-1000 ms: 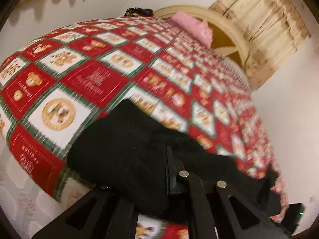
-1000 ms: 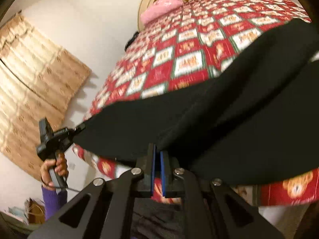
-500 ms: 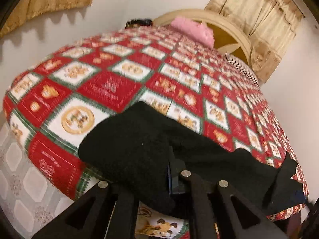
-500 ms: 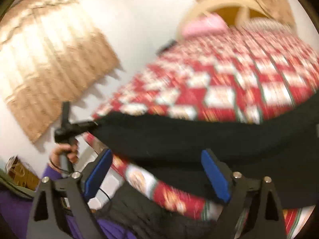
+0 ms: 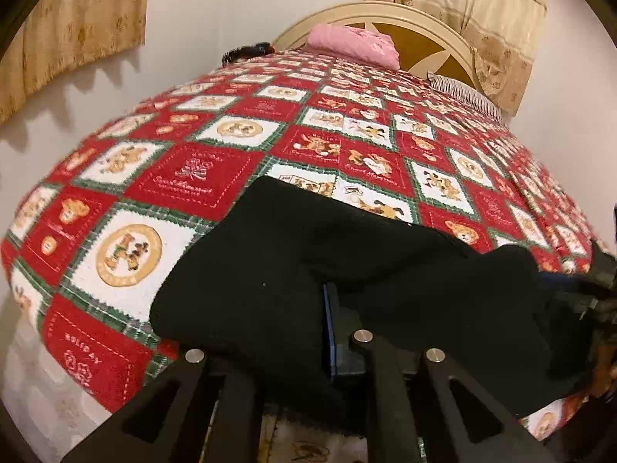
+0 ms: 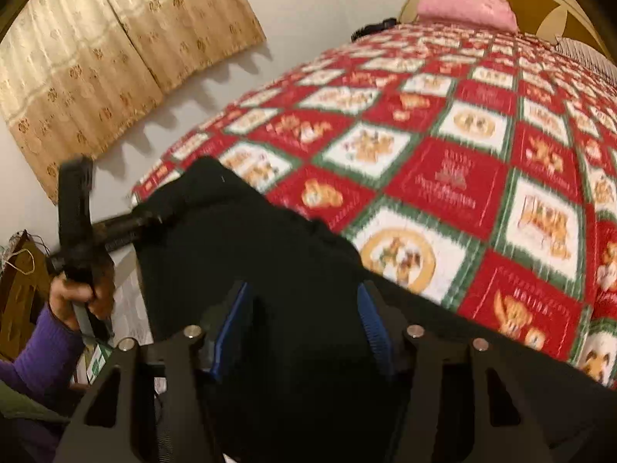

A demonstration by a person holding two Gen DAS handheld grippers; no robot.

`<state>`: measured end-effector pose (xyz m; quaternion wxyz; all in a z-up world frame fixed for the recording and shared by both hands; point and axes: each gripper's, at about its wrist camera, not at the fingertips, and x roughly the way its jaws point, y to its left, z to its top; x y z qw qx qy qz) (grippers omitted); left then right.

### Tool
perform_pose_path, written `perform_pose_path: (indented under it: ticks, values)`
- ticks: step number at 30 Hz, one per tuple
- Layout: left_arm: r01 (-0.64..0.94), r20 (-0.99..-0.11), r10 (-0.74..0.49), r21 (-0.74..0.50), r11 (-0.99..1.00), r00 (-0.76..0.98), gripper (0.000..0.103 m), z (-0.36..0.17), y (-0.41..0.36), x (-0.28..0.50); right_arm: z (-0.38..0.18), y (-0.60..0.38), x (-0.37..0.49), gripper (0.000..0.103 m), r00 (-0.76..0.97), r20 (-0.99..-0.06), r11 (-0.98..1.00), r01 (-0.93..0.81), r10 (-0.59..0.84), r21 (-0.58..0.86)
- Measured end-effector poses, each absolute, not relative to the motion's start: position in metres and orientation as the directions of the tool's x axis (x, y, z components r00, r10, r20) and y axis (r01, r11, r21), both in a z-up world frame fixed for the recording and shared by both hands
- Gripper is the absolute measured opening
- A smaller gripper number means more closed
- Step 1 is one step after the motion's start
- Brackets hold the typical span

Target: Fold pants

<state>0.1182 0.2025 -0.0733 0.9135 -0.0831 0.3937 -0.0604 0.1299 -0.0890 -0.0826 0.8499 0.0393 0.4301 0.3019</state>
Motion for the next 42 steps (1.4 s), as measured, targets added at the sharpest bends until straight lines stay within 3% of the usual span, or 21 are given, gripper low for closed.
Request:
perform_pose_path:
  ticks: [7,10,12,17,23,26,30,34,37,40,41,42]
  values:
    - [0.057,-0.735,-0.181,-0.190,0.980,0.654,0.009,-0.066,0.204,0.121,-0.074,-0.096,0.113,0.058,0.376,-0.780,0.811,-0.521,0.499,0.268]
    - [0.076,-0.728,-0.191,-0.188,0.979,0.658,0.010,-0.059,0.208,0.102,-0.059,-0.094,0.117,0.058,0.424,-0.746,0.801,-0.549,0.513,0.239]
    - [0.095,-0.725,-0.187,-0.166,0.981,0.663,0.016,-0.056,0.208,0.090,-0.053,-0.090,0.127,0.058,0.441,-0.719,0.788,-0.567,0.537,0.240]
    - [0.126,-0.712,-0.114,-0.036,0.991,0.692,0.022,-0.056,0.196,0.091,-0.070,-0.065,0.157,0.058,0.382,-0.723,0.744,-0.611,0.576,0.270]
    - [0.093,-0.702,-0.193,-0.179,0.979,0.686,0.023,-0.061,0.203,0.121,-0.083,-0.067,0.143,0.058,0.265,-0.755,0.709,-0.612,0.600,0.350]
    - [0.087,-0.682,-0.246,-0.259,0.962,0.689,0.026,-0.064,0.208,0.126,-0.083,-0.072,0.136,0.066,0.219,-0.734,0.678,-0.609,0.643,0.412]
    - [0.071,-0.677,-0.271,-0.308,0.949,0.685,0.033,-0.072,0.209,0.125,-0.083,-0.070,0.153,0.069,0.331,-0.721,0.751,-0.533,0.609,0.389]
    - [0.081,-0.666,-0.258,-0.284,0.955,0.700,0.035,-0.073,0.205,0.120,-0.088,-0.059,0.166,0.091,0.245,-0.654,0.671,-0.501,0.716,0.547]
    - [0.085,-0.657,-0.263,-0.291,0.953,0.707,0.042,-0.074,0.202,0.121,-0.085,-0.042,0.168,0.091,0.156,-0.592,0.576,-0.519,0.790,0.631]
    - [0.088,-0.657,-0.252,-0.272,0.958,0.710,0.052,-0.073,0.195,0.122,-0.085,-0.038,0.176,0.091,0.228,-0.592,0.612,-0.513,0.773,0.602]
    - [0.092,-0.662,-0.237,-0.246,0.965,0.711,0.053,-0.074,0.192,0.122,-0.088,-0.043,0.182,0.089,0.255,-0.585,0.625,-0.488,0.770,0.609]
    - [0.100,-0.668,-0.215,-0.207,0.973,0.713,0.053,-0.074,0.187,0.121,-0.090,-0.051,0.188,0.078,0.277,-0.570,0.628,-0.457,0.774,0.630]
